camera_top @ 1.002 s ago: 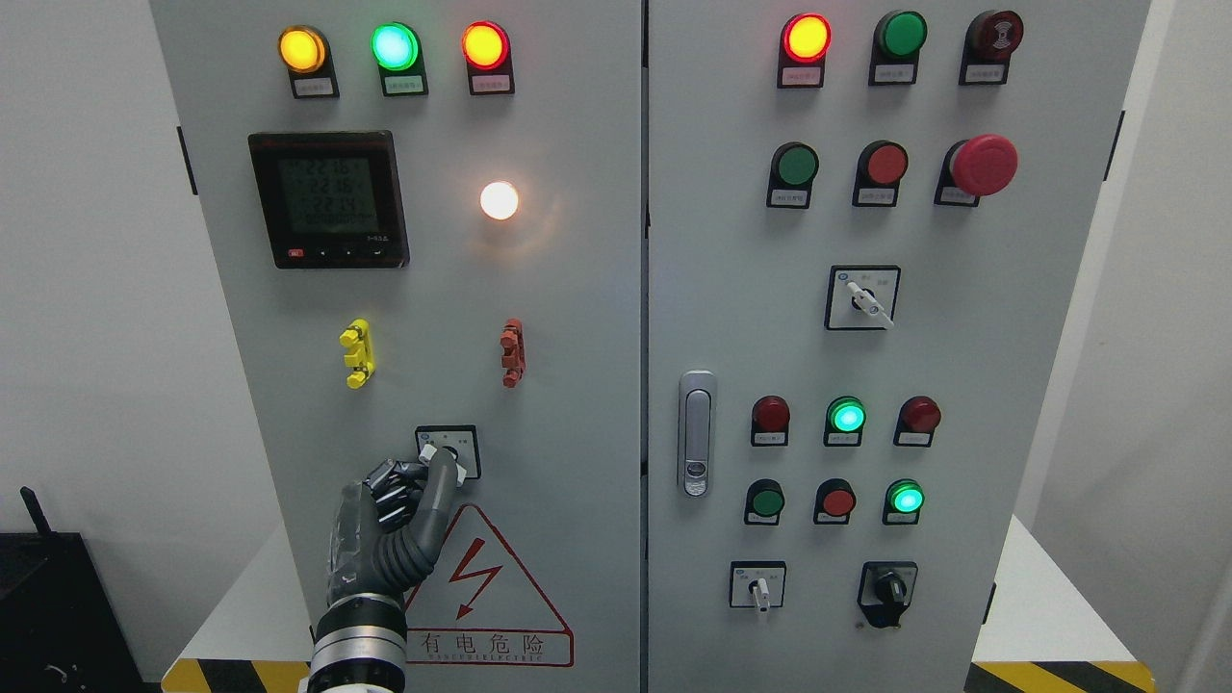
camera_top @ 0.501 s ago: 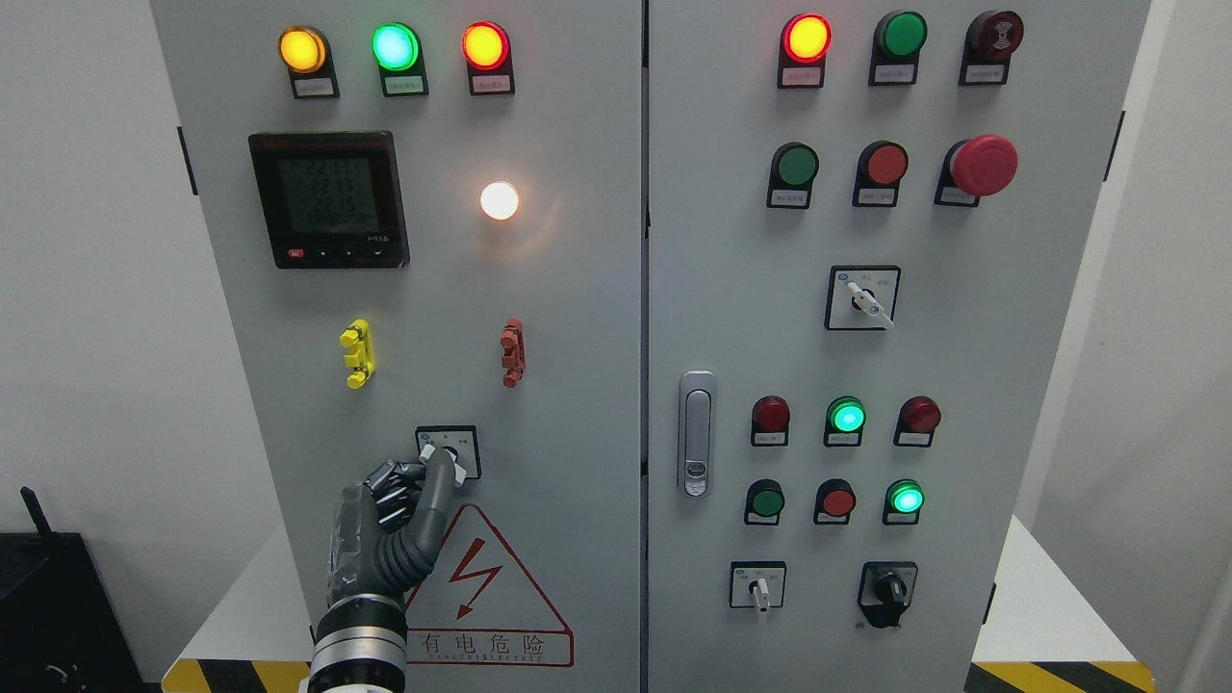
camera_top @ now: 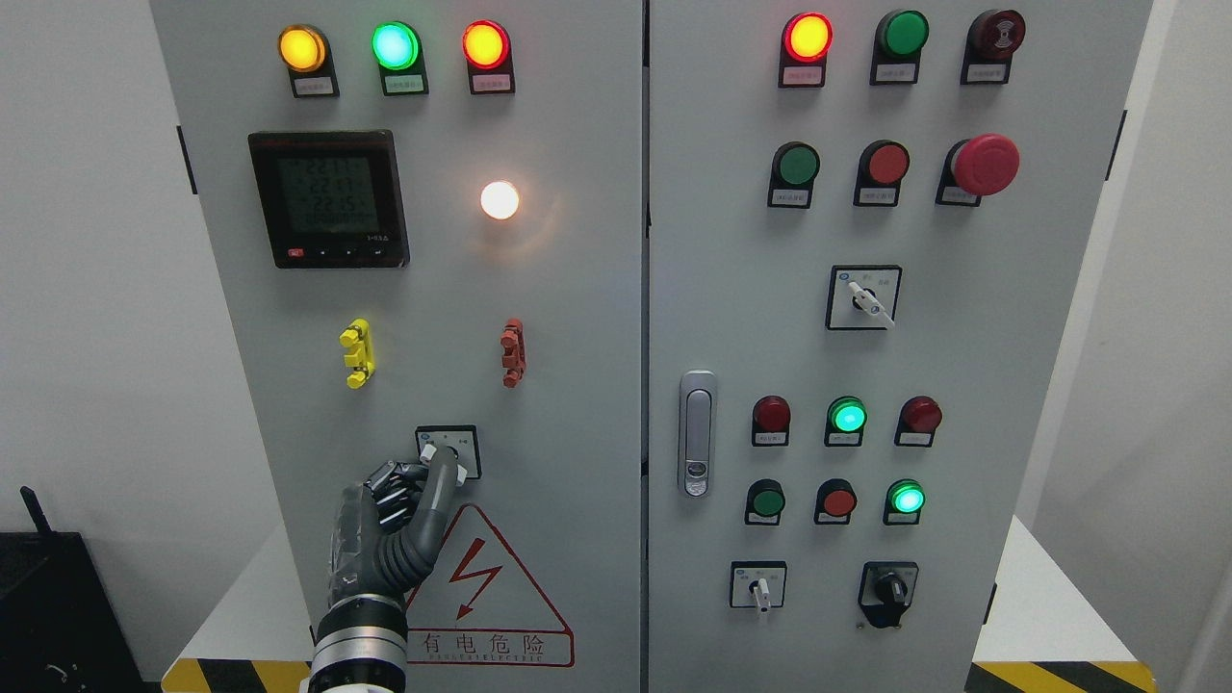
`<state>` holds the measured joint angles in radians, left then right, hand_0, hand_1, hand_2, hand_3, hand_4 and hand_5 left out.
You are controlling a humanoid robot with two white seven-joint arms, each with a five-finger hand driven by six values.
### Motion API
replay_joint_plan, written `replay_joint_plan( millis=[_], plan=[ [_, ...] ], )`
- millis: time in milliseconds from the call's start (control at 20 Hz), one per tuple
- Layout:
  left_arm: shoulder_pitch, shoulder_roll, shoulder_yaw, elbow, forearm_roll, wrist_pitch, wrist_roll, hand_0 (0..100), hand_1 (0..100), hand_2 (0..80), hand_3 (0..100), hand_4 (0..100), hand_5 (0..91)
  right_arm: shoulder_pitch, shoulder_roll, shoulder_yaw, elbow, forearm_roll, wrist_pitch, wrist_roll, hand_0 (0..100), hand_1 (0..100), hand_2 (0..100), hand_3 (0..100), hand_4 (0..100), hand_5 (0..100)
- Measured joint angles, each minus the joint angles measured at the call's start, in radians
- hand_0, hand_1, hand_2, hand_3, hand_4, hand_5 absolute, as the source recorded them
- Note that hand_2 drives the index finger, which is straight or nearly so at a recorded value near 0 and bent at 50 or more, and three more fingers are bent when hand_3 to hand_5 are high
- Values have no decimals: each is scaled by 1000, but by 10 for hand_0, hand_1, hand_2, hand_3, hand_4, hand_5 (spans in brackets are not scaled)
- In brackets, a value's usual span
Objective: Turn on light switch 1
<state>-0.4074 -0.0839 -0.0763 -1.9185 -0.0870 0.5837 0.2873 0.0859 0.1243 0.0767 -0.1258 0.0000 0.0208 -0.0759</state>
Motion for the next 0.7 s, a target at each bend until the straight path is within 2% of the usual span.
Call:
replay_joint_plan(
  millis=[701],
  plan=[
    [36,3,-1,-24,0,-13,-5,260,442,625,996,987,885,0,0,0,0,0,0,0,0,0,0,0,0,0]
  ],
)
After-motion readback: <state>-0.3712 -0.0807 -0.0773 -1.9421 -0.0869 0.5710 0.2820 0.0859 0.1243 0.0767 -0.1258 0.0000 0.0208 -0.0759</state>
